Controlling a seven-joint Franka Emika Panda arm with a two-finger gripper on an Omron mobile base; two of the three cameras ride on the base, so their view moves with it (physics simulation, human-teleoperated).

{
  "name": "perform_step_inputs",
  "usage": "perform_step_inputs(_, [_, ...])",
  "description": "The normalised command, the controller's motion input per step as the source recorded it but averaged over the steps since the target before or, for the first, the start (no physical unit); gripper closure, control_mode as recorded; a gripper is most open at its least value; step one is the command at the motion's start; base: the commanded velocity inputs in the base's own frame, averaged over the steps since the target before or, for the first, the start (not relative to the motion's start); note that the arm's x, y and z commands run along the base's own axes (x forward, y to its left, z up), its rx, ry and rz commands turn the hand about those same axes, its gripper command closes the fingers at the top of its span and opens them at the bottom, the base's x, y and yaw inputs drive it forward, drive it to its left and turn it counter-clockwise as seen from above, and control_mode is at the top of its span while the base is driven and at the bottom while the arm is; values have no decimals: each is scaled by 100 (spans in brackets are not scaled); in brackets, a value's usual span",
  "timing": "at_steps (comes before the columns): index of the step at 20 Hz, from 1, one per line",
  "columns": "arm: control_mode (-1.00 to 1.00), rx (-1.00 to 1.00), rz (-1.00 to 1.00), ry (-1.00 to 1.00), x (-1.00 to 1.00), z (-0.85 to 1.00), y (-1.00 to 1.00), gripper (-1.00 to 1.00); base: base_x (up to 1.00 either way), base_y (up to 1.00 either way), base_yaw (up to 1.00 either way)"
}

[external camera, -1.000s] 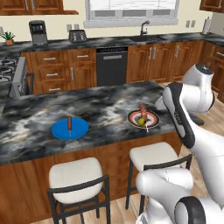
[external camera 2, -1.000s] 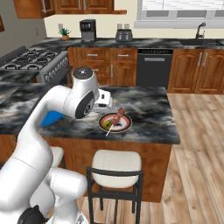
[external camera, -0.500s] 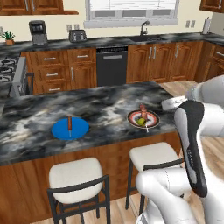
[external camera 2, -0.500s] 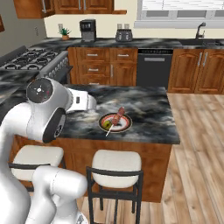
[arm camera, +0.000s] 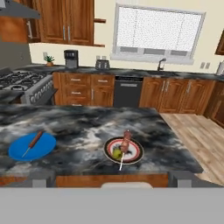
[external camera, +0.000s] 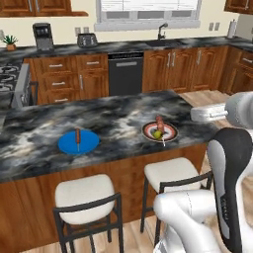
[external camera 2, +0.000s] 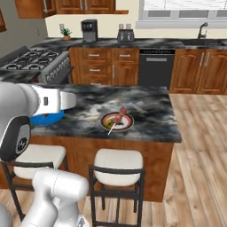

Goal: Pick up the banana and pear from the fridge and place one fruit on each plate on the dining counter.

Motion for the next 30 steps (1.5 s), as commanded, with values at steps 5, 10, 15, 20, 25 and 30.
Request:
perform_step_inputs(5, [100, 0, 0, 0, 0, 0, 0, -100, -61, -15, -15])
perform_step_inputs(10, [100, 0, 0, 0, 0, 0, 0, -100, -1, -98, -38])
perform_step_inputs(15, [100, 0, 0, 0, 0, 0, 0, -100, 0, -69, -83])
perform_step_inputs(20, [100, 0, 0, 0, 0, 0, 0, -100, 0, -36, -93])
perform_step_inputs(25, [100, 0, 0, 0, 0, 0, 0, -100, 25, -57, -79])
perform_step_inputs(30, [100, 0, 0, 0, 0, 0, 0, -100, 96, -4, -46])
